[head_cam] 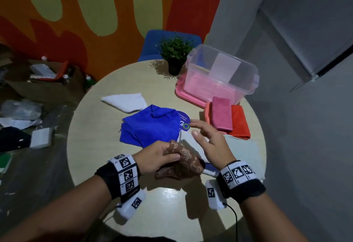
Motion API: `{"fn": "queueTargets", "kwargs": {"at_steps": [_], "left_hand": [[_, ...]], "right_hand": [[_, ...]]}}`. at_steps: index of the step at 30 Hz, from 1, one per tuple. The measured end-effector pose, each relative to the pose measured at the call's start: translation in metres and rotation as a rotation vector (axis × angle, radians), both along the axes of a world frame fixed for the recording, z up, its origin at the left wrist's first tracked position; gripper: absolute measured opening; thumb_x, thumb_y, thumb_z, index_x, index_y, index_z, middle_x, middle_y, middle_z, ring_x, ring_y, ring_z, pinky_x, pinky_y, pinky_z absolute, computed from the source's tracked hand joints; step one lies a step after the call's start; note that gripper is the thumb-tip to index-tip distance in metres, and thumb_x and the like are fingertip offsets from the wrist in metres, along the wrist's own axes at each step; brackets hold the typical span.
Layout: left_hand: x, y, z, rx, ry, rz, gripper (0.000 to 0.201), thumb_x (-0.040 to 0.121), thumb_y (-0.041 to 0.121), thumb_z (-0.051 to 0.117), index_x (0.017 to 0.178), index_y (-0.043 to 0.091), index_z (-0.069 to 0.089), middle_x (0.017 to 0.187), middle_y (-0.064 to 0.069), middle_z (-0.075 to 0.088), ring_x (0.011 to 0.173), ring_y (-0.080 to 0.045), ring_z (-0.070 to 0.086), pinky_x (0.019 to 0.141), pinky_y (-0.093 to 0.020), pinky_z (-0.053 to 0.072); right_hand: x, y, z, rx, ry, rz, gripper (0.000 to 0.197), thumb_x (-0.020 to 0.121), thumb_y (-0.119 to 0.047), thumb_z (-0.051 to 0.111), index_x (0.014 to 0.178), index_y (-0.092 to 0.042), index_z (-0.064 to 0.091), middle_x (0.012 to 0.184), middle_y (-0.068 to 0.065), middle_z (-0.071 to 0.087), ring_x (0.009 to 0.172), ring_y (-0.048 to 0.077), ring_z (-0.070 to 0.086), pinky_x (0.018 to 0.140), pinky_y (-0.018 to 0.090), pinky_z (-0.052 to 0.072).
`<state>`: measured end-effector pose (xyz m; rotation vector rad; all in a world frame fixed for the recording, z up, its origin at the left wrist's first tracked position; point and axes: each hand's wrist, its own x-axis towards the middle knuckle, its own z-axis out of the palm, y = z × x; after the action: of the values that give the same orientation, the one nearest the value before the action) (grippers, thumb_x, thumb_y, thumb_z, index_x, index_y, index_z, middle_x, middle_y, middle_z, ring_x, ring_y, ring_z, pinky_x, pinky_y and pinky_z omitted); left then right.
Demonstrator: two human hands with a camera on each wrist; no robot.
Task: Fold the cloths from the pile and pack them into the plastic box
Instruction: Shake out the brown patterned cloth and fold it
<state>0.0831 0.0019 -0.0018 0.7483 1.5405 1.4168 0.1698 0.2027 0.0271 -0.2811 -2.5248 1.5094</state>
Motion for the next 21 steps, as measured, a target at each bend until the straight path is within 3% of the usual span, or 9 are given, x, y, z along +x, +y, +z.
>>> {"fn": "queueTargets", "kwargs": {"at_steps": [4,7,9,11,13,14,16,18,21], "left_hand": [[-0.008,0.014,0.015,0.020,0.026,-0.090,0.021,0.100,0.004,0.052,0.114,0.008,0.066,0.101,0.005,0.074,0.099,-0.007,0.068,0.085,-0.020,0.050],[-0.012,0.025,0.016,-0.010,0.073,-0.122,0.019,0.098,0.007,0.058,0.113,0.004,0.069,0.103,-0.001,0.075,0.097,-0.011,0.069,0.085,-0.024,0.051],[-0.011,0.033,0.012,-0.052,0.113,-0.027,0.014,0.091,0.005,0.068,0.104,0.006,0.071,0.094,-0.001,0.076,0.087,-0.009,0.070,0.079,-0.026,0.053],[-0.007,0.041,0.004,-0.097,0.168,0.154,0.029,0.080,0.009,0.080,0.105,0.014,0.067,0.091,0.003,0.072,0.078,-0.004,0.066,0.078,-0.029,0.054],[-0.005,0.050,-0.008,-0.143,0.207,0.096,0.058,0.076,0.020,0.085,0.125,0.024,0.054,0.112,0.005,0.066,0.096,0.000,0.064,0.091,-0.026,0.053],[-0.002,0.056,-0.013,-0.155,0.134,0.009,0.062,0.079,0.022,0.082,0.132,0.025,0.049,0.121,0.003,0.065,0.107,-0.002,0.063,0.096,-0.027,0.052],[0.006,0.075,-0.029,-0.175,-0.029,-0.055,0.045,0.087,0.016,0.075,0.128,0.014,0.055,0.119,-0.009,0.070,0.108,-0.017,0.068,0.092,-0.032,0.055],[0.017,0.103,-0.038,-0.171,-0.081,0.054,0.030,0.090,0.009,0.071,0.118,0.005,0.062,0.112,-0.016,0.072,0.103,-0.026,0.070,0.086,-0.040,0.058],[0.033,0.151,-0.043,-0.168,-0.086,0.213,0.031,0.084,0.006,0.076,0.111,0.017,0.067,0.108,-0.013,0.072,0.102,-0.029,0.070,0.087,-0.049,0.059]], "right_hand": [[0.017,-0.014,-0.005,-0.296,-0.183,0.110,0.036,0.082,-0.040,0.071,0.112,-0.022,0.070,0.108,-0.002,0.074,0.102,0.009,0.068,0.094,0.025,0.051],[0.028,-0.014,-0.020,-0.354,-0.243,0.085,0.025,0.081,-0.022,0.079,0.104,-0.013,0.073,0.090,0.006,0.074,0.082,0.012,0.066,0.081,0.033,0.054],[0.034,-0.009,-0.027,-0.386,-0.272,0.038,0.020,0.082,-0.015,0.078,0.100,-0.008,0.073,0.089,0.017,0.074,0.079,0.016,0.066,0.080,0.042,0.055],[0.039,0.001,-0.032,-0.420,-0.249,-0.029,0.016,0.080,-0.014,0.076,0.096,-0.010,0.074,0.089,0.019,0.074,0.080,0.020,0.067,0.081,0.046,0.055],[0.047,0.016,-0.031,-0.516,-0.201,-0.148,0.020,0.079,-0.012,0.074,0.099,-0.009,0.073,0.093,0.017,0.075,0.085,0.028,0.070,0.082,0.046,0.056],[0.052,0.026,-0.029,-0.579,-0.181,-0.211,0.023,0.080,-0.008,0.073,0.102,-0.006,0.071,0.097,0.019,0.074,0.088,0.032,0.070,0.083,0.046,0.057],[0.065,0.047,-0.025,-0.667,-0.163,-0.320,0.022,0.083,0.003,0.069,0.105,0.000,0.068,0.099,0.024,0.073,0.088,0.035,0.070,0.082,0.044,0.057],[0.077,0.070,-0.026,-0.673,-0.168,-0.429,0.018,0.086,0.008,0.064,0.102,0.002,0.068,0.095,0.025,0.073,0.086,0.037,0.070,0.078,0.042,0.056],[0.090,0.108,-0.035,-0.556,-0.176,-0.648,0.017,0.085,0.003,0.069,0.101,0.000,0.068,0.089,0.020,0.074,0.080,0.033,0.072,0.076,0.041,0.057]]}}
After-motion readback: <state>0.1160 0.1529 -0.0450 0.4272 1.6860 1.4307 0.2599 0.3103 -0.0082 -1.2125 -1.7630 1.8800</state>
